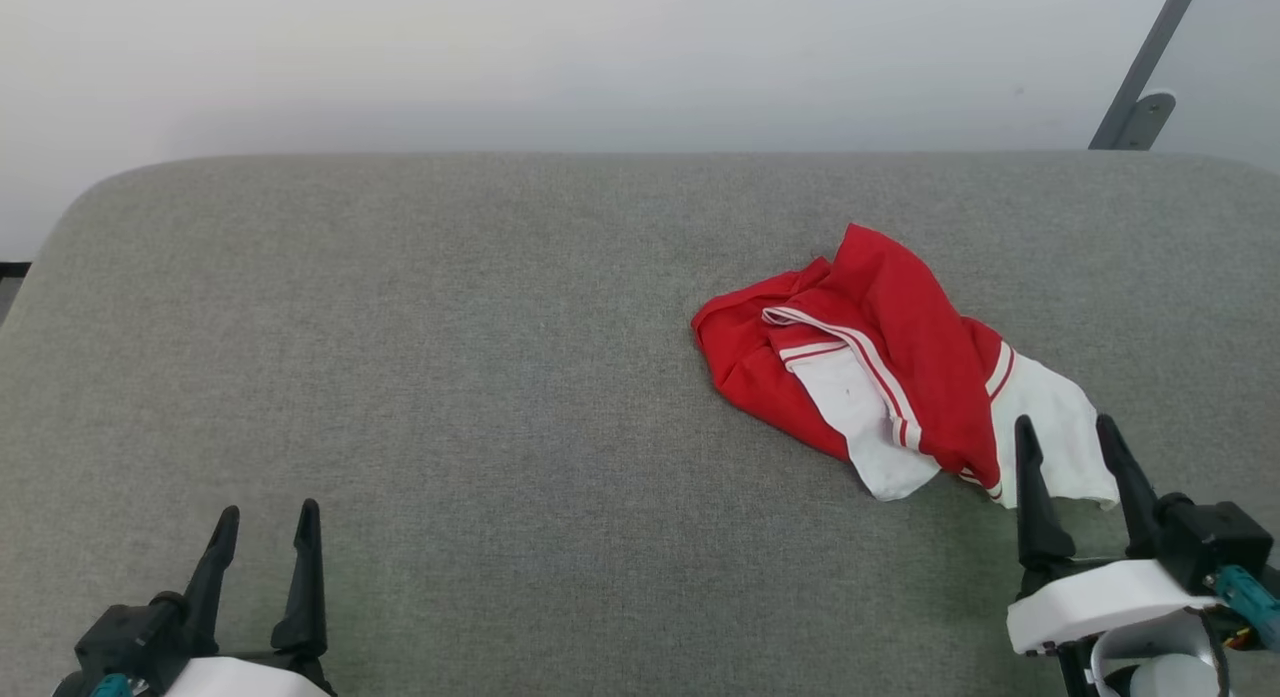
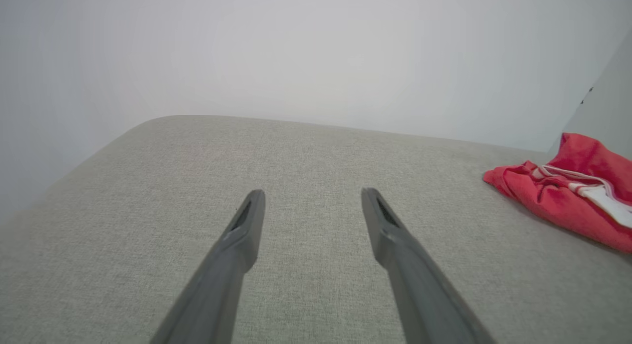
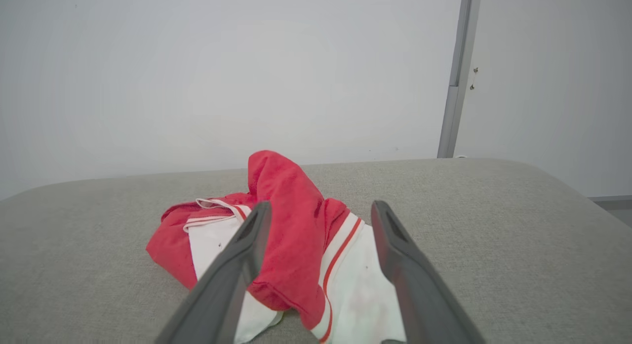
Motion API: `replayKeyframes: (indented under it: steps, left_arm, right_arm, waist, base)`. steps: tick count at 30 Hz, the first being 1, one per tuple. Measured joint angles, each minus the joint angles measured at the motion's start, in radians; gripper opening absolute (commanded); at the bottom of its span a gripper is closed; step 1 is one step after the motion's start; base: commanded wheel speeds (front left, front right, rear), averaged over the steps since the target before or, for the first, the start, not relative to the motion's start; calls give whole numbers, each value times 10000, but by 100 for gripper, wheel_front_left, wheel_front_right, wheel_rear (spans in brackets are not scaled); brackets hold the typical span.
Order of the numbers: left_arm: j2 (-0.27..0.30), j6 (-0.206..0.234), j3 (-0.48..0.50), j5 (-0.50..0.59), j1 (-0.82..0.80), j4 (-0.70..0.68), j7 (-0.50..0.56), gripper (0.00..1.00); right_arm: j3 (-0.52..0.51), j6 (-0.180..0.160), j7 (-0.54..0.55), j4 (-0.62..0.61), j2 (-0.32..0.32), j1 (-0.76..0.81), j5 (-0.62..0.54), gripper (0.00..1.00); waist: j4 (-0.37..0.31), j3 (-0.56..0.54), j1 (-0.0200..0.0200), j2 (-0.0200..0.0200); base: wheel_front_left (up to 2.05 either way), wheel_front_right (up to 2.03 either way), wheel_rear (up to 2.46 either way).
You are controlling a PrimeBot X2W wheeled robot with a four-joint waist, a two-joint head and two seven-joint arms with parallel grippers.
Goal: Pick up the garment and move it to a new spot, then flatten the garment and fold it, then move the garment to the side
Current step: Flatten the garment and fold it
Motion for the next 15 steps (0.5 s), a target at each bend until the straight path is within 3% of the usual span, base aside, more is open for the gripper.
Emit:
replayKeyframes:
  steps: [5, 12, 13, 15]
  left_arm:
    - [-94, 0, -98, -17, -8, 6, 0, 100]
    - [-94, -2, -456, -105, -470, 155, 0, 100]
    - [-94, -2, -456, -105, -470, 155, 0, 100]
    - [-100, -2, -571, -188, -699, 215, 0, 100]
  right_arm:
    - [81, 2, 610, 627, -596, -274, -159, 100]
    - [362, 4, 4266, 1250, -2253, -1514, 226, 100]
    - [362, 4, 4266, 1250, -2253, -1514, 226, 100]
    - [570, 4, 5327, 1252, -2679, -1870, 460, 100]
  waist:
    - [-13, 220, -1, 0]
    - [7, 885, -1, -1]
    - [7, 885, -1, -1]
    - [53, 1121, 0, 0]
  base:
    - [0, 0, 0]
    - [0, 0, 0]
    - [0, 0, 0]
    - [0, 0, 0]
